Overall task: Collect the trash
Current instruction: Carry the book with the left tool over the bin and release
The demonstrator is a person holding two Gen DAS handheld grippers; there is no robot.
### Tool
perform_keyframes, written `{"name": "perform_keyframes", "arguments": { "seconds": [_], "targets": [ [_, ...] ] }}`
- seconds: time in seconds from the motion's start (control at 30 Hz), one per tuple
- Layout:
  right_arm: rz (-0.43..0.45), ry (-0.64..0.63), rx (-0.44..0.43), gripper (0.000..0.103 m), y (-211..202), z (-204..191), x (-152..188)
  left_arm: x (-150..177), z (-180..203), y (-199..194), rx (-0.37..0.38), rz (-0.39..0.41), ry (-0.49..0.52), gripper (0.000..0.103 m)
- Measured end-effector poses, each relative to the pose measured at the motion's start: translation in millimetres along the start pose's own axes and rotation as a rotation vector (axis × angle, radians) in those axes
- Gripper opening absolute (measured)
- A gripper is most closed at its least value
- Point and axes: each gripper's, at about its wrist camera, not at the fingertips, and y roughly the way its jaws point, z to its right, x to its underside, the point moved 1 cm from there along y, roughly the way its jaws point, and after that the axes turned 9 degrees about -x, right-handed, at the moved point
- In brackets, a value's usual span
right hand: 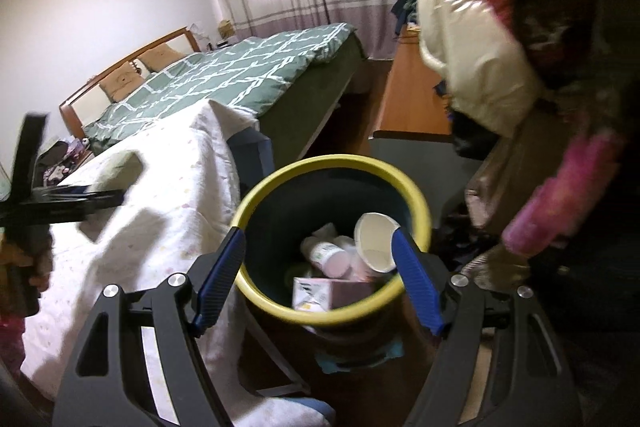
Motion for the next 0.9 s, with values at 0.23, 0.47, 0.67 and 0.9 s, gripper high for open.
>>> {"name": "perform_keyframes", "arguments": {
  "seconds": [0.23, 0.47, 0.67, 0.9],
  "targets": [
    [0.017, 0.018, 0.061, 0.072, -37, 21, 12, -29, 122, 43, 0.096, -0.053, 0.130, 0.072],
    [0.013, 0.056, 0.066, 0.072, -41, 39, 16, -41, 166, 79, 0.069, -0.083, 0.157, 0.090],
    [0.010, 0.056, 0.046, 0.072, -41, 36, 18, -42, 133, 35, 0.067, 0.010, 0.066, 0.092],
    [0.009, 0.002, -0.001, 0.076, -40, 4, 20, 13, 55, -112, -0.069, 0.320, -0.072, 0.098]
  ]
}}
